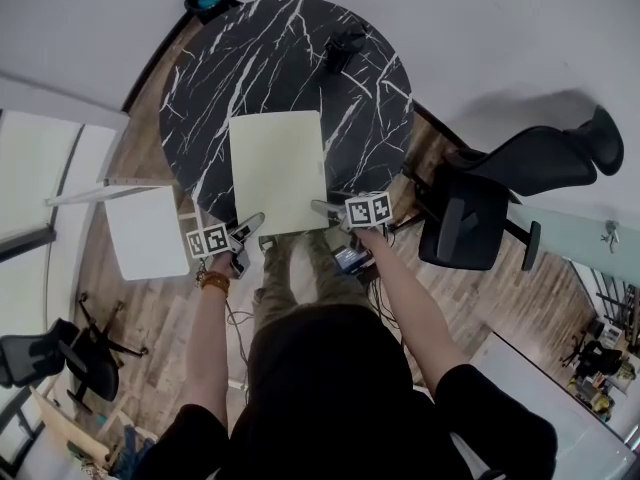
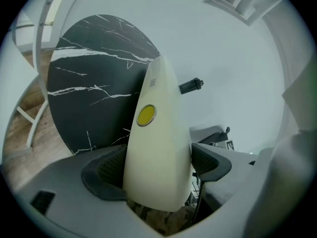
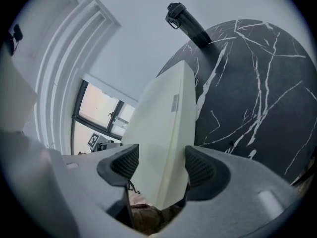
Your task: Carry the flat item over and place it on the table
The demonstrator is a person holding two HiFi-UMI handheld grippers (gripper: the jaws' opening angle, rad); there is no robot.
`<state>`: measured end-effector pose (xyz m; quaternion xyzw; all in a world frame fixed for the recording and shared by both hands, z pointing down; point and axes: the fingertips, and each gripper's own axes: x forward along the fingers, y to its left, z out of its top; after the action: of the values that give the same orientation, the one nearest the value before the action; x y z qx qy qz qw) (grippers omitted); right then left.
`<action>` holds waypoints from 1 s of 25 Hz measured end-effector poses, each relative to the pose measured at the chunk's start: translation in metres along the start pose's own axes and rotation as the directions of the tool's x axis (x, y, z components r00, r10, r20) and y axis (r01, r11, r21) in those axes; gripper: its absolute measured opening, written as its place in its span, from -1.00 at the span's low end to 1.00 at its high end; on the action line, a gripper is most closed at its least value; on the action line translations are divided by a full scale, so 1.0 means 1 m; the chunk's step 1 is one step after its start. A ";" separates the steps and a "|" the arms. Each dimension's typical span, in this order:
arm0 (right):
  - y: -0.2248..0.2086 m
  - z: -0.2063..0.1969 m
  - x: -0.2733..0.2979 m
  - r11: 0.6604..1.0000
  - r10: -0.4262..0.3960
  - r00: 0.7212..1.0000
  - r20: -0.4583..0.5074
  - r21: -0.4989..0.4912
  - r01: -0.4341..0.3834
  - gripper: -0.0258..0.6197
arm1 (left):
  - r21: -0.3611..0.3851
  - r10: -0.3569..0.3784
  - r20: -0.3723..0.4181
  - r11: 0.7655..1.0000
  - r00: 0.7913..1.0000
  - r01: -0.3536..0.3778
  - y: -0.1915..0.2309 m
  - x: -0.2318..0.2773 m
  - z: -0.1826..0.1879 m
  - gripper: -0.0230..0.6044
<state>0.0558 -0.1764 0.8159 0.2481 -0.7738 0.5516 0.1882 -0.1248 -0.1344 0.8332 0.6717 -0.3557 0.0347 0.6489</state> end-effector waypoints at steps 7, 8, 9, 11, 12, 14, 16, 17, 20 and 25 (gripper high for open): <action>-0.001 -0.001 -0.001 1.000 -0.007 1.000 0.000 -0.001 0.007 -0.02 | -0.008 0.052 -0.030 0.999 0.998 -0.052 0.007 0.001 -0.002 0.48; -0.001 -0.001 -0.001 1.000 -0.007 1.000 -0.001 -0.004 0.007 -0.02 | 0.011 0.078 -0.031 0.997 0.996 -0.078 0.009 0.000 -0.001 0.48; 0.000 -0.001 -0.001 1.000 -0.008 1.000 -0.003 -0.008 0.008 -0.02 | 0.031 0.106 -0.031 0.994 0.994 -0.105 0.010 -0.001 -0.001 0.48; 0.000 -0.002 -0.001 1.000 -0.012 1.000 -0.007 -0.021 0.012 -0.02 | 0.090 0.170 -0.031 0.982 0.985 -0.167 0.014 -0.002 0.000 0.47; 0.000 -0.003 -0.001 0.999 -0.016 1.000 -0.010 -0.030 0.015 -0.02 | 0.131 0.204 -0.031 0.971 0.979 -0.198 0.014 -0.003 0.001 0.45; -0.001 -0.004 0.000 0.999 -0.021 1.000 -0.015 -0.041 0.021 -0.02 | 0.212 0.257 -0.030 0.946 0.966 -0.245 0.013 -0.004 0.004 0.45; -0.001 -0.007 0.000 0.998 -0.029 0.999 -0.019 -0.054 0.028 -0.02 | 0.277 0.291 -0.033 0.922 0.956 -0.271 0.008 -0.004 0.006 0.45; 0.000 -0.008 0.000 0.997 -0.033 0.999 -0.021 -0.063 0.032 -0.02 | 0.299 0.300 -0.037 0.914 0.953 -0.275 0.006 -0.004 0.007 0.45; 0.008 -0.013 0.002 0.996 -0.030 0.999 -0.030 -0.089 0.028 -0.02 | 0.319 0.284 -0.055 0.914 0.957 -0.253 -0.001 -0.007 0.005 0.40; 0.008 -0.028 -0.003 0.991 -0.044 0.996 -0.072 -0.130 0.034 -0.03 | 0.322 0.229 -0.106 0.928 0.968 -0.185 -0.003 -0.012 -0.006 0.34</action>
<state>0.0541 -0.1467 0.8169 0.2297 -0.7952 0.5056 0.2434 -0.1297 -0.1240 0.8257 0.7196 -0.3678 0.2060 0.5517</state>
